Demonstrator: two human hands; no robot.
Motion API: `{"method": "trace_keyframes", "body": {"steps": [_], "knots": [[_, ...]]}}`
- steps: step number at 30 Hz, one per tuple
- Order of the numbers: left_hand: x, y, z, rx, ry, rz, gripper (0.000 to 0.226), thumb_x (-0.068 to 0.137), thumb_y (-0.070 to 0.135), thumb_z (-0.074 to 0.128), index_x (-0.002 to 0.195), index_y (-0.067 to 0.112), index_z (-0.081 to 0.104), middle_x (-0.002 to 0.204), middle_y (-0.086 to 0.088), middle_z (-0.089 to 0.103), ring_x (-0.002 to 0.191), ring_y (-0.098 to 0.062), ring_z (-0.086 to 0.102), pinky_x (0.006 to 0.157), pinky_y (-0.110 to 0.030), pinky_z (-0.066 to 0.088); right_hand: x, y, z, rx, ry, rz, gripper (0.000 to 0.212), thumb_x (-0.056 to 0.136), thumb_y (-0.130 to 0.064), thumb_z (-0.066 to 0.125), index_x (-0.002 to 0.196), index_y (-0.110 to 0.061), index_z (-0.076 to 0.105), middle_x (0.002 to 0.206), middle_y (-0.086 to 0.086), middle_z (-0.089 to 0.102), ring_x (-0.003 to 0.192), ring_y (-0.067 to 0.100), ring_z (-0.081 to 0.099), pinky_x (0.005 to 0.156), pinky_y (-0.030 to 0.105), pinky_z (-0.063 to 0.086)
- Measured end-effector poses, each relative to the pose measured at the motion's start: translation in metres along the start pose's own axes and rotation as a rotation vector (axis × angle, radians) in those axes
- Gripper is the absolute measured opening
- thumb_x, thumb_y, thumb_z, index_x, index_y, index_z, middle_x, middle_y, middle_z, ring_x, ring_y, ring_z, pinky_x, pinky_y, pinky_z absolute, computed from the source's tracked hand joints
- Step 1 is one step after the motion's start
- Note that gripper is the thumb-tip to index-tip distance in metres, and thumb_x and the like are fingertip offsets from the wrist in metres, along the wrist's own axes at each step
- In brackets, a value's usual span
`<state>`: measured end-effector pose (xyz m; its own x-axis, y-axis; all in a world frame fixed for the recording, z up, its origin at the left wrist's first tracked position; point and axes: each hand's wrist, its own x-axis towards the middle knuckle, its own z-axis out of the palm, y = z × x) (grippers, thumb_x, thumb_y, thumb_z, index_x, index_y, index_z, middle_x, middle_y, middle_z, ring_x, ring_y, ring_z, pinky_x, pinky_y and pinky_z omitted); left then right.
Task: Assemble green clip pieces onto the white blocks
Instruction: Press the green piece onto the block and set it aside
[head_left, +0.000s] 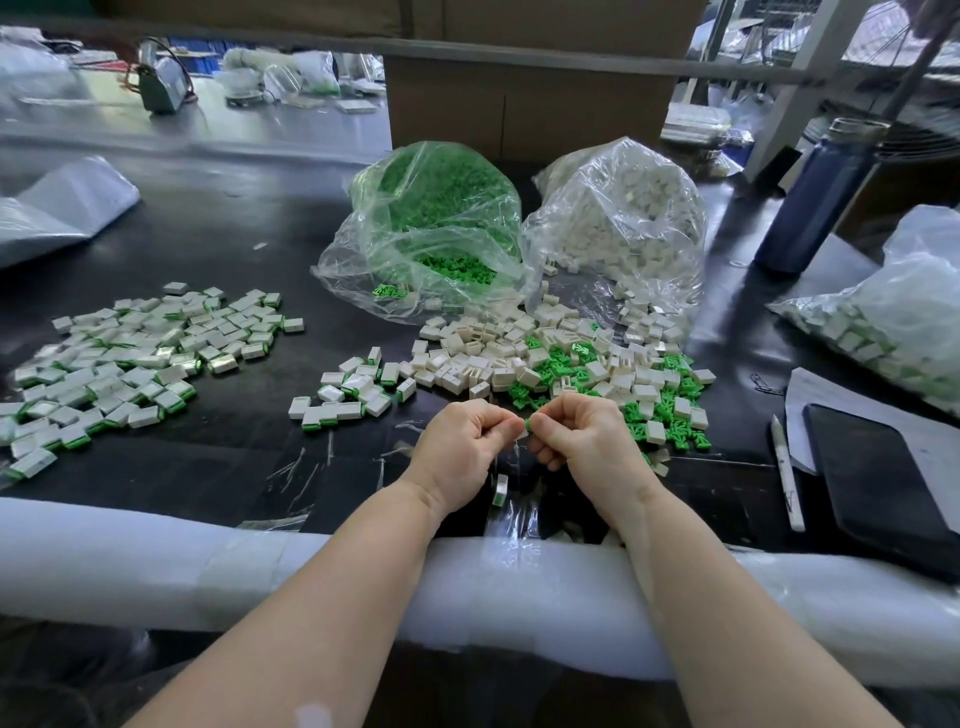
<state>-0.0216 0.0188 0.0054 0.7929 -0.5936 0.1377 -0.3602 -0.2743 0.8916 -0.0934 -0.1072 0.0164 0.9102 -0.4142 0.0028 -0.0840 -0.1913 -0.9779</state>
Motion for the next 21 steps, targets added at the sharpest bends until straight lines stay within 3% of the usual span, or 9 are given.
{"method": "trace_keyframes", "body": {"steps": [8,11,15,18,21], "knots": [[-0.0004,-0.001,0.001,0.073,-0.037,0.015,0.014,0.09,0.02,0.06,0.089,0.011,0.071,0.078,0.006,0.061,0.082,-0.014,0.057,0.08,-0.03,0.047,-0.0008,-0.0018,-0.0012,-0.044,-0.044,0.002,0.014,0.087,-0.003,0.06,0.074,-0.006,0.061,0.058,0.002,0.062,0.049,0.006,0.054,0.048,0.017,0.045],[-0.0009,0.0018,0.0012,0.022,-0.008,0.015,0.014,0.09,0.02,0.059,0.092,0.015,0.072,0.081,0.008,0.065,0.086,-0.013,0.06,0.083,-0.028,0.048,-0.001,-0.0002,-0.0002,0.06,0.012,-0.009,0.014,0.086,-0.002,0.061,0.072,-0.005,0.063,0.052,-0.002,0.061,0.047,0.004,0.054,0.046,0.015,0.044],[-0.0012,0.0041,0.0026,-0.055,-0.02,-0.014,0.018,0.091,0.023,0.057,0.101,0.017,0.072,0.094,0.003,0.072,0.095,-0.012,0.065,0.093,-0.036,0.048,0.0007,-0.0001,0.0005,0.197,0.074,-0.016,0.013,0.085,-0.004,0.064,0.073,-0.005,0.064,0.053,0.0,0.063,0.048,0.007,0.055,0.047,0.017,0.045],[-0.0022,0.0054,0.0026,-0.128,-0.039,-0.033,0.017,0.09,0.024,0.06,0.102,0.019,0.071,0.089,0.001,0.073,0.09,-0.012,0.067,0.092,-0.039,0.05,0.0005,0.0004,-0.0001,0.212,0.082,-0.038,0.01,0.083,-0.005,0.067,0.073,-0.005,0.065,0.055,0.002,0.063,0.05,0.009,0.056,0.048,0.017,0.047],[-0.0014,0.0062,0.0017,-0.153,-0.007,-0.039,0.008,0.088,0.021,0.063,0.092,0.017,0.068,0.077,-0.007,0.067,0.078,-0.026,0.064,0.085,-0.047,0.051,-0.0007,-0.0001,0.0012,0.182,0.056,-0.072,0.008,0.081,-0.004,0.069,0.074,-0.002,0.064,0.059,0.005,0.064,0.051,0.011,0.056,0.049,0.017,0.048]]}}
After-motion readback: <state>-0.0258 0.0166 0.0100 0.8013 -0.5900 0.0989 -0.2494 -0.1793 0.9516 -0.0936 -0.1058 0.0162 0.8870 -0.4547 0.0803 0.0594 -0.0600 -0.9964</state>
